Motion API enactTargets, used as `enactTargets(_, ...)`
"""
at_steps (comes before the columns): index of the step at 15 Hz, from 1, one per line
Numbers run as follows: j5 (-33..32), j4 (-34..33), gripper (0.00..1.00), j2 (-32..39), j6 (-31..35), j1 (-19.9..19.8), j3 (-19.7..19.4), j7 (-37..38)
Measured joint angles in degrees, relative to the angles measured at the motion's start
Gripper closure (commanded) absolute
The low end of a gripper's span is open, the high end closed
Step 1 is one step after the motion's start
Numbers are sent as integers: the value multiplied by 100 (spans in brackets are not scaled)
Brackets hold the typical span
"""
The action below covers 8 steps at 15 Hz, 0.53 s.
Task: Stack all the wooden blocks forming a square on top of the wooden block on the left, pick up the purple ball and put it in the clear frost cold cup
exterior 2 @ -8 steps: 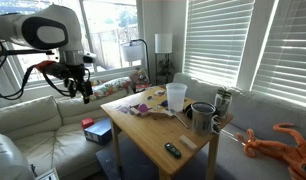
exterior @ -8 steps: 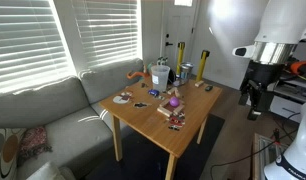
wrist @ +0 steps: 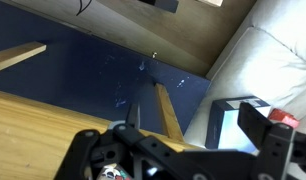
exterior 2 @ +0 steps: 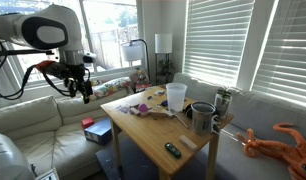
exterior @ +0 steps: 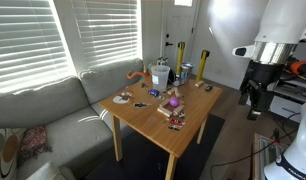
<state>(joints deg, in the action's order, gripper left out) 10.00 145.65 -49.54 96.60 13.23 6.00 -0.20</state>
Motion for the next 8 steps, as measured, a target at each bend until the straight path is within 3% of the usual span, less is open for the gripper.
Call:
enactTargets(4, -72, -108, 0, 140, 287, -415, -59, 124)
enactTargets(8, -397, -431, 0, 720, 898, -813, -155, -31)
